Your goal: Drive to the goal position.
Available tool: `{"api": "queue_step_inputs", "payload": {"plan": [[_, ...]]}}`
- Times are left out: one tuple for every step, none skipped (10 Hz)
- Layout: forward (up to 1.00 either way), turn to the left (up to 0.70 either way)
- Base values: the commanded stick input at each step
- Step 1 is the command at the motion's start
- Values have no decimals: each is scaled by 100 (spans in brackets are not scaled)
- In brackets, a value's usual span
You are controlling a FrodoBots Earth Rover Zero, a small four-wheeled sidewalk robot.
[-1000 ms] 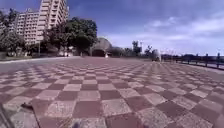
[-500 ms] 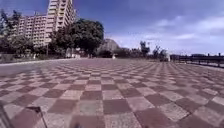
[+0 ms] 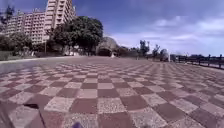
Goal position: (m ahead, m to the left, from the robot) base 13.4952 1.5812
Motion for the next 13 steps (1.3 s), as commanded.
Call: {"api": "queue_step_inputs", "payload": {"plan": [[70,0],[70,0],[70,0],[70,0],[70,0],[70,0],[70,0],[39,0],[27,0],[62,0],[70,0],[70,0],[70,0]]}}
